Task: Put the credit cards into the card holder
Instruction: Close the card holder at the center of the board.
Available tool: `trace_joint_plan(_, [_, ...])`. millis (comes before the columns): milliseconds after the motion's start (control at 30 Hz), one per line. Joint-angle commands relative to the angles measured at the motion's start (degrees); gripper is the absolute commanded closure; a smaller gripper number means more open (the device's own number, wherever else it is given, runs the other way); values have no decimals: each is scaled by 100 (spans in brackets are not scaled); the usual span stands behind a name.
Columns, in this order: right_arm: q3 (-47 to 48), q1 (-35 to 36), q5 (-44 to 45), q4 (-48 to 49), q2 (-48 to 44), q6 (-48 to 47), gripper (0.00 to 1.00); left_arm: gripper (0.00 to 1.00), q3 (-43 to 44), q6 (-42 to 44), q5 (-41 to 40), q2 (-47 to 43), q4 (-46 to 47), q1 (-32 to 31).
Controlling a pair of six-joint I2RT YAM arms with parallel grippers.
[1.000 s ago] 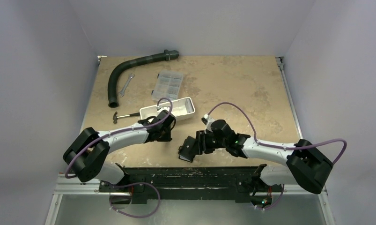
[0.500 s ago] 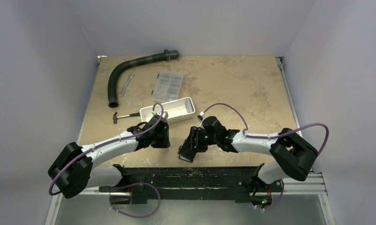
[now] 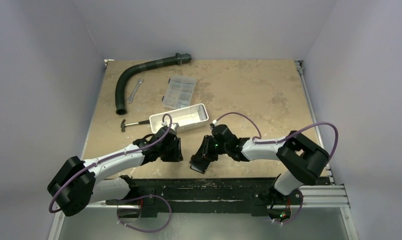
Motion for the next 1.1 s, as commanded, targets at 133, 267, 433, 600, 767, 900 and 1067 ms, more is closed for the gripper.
trace_joint_plan(133, [388,37,353,-101,46,10,79,63,-52,-48,231,-197,241,13])
trace_joint_plan(267, [532,37,576,-574,-156,-190,70,63,-82,-47,252,-231,272,5])
trace_joint_plan(433, [603,37,636,-887,-290,-341,70,63,-125,-39,312,-179,361,10])
trace_joint_plan(600, [683,37,551,-851,-144,-355,72,63,-118,-35,348,-185,366,13])
trace_joint_plan(767, [599,37,358,-568,19,-231,74,63,-107,-22,360,-254,314,7])
trace_joint_plan(900, [589,37,382,-541,2,-221,78,63,-102,-35,374,-287,303,13])
trace_joint_plan(1067, [638,37,315,-542,69,-245,77,63,-47,-39,455,-371,263,6])
